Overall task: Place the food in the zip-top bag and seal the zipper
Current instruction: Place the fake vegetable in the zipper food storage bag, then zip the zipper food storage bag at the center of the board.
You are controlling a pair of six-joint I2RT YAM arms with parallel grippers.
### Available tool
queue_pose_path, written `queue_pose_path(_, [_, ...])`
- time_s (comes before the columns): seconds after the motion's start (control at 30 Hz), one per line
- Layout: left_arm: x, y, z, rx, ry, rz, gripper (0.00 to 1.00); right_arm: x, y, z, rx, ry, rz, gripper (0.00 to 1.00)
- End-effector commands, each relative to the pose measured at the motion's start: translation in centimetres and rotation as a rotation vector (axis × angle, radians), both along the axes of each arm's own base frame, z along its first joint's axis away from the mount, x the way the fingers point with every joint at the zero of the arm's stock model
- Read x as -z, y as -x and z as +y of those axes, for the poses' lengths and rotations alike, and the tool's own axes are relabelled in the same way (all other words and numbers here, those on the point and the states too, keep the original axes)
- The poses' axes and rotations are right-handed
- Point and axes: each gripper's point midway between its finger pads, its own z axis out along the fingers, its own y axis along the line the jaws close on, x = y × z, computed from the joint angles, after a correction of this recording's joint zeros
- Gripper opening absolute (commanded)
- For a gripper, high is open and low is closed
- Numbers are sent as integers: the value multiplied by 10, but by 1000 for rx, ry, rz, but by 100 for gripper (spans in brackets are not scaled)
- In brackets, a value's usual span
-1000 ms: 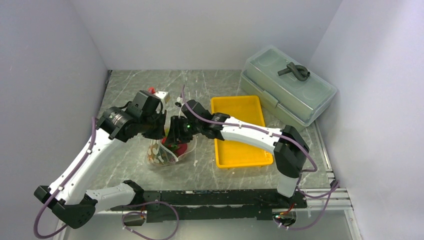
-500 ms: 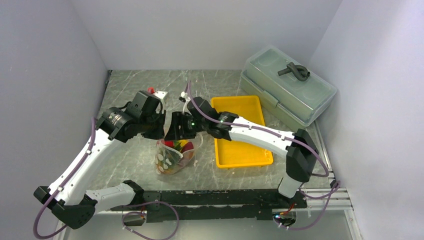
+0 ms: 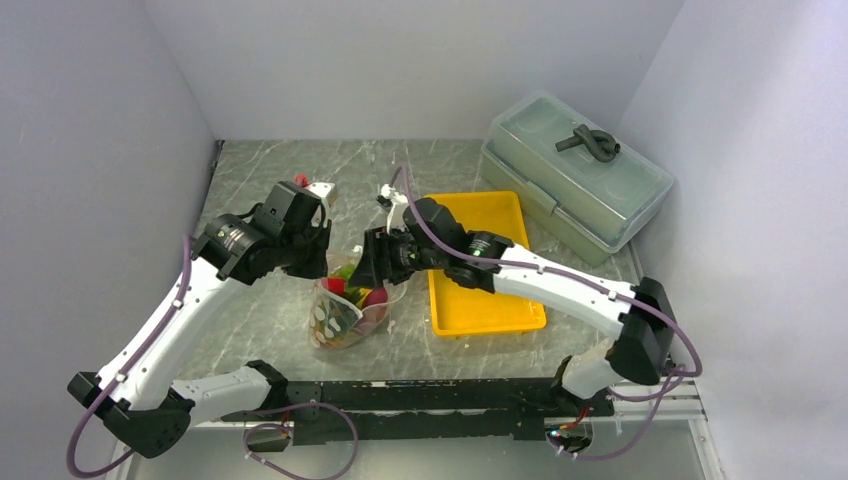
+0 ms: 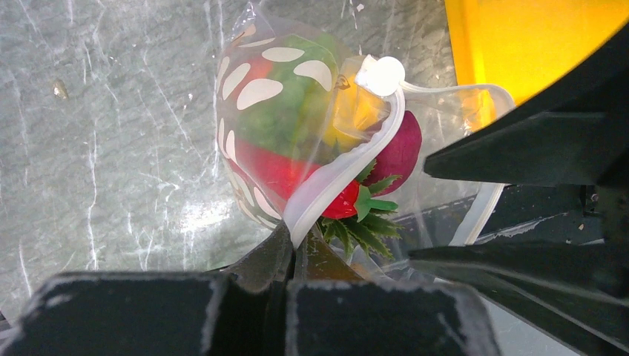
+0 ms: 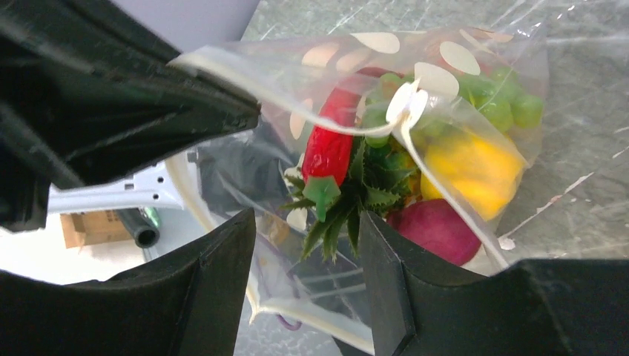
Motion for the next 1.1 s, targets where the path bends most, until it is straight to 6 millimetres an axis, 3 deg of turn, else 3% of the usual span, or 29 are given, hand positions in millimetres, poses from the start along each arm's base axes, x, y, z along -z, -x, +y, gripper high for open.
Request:
queue_pose_path(0.0, [-11, -5, -2, -5, 16, -36, 0, -36, 6, -14, -61, -80, -166, 57])
queue_pose_path(0.43, [-25, 5, -20, 168, 79, -38, 0, -81, -6, -56, -86, -7, -555, 60])
queue_pose_path(0.6, [-40, 11, -28, 246, 122, -67, 0, -92, -7, -69, -146, 41, -723, 62])
queue_pose_path(1.07, [-63, 30, -39, 414, 176, -81, 0, -87, 2, -90, -404, 128, -1145, 68])
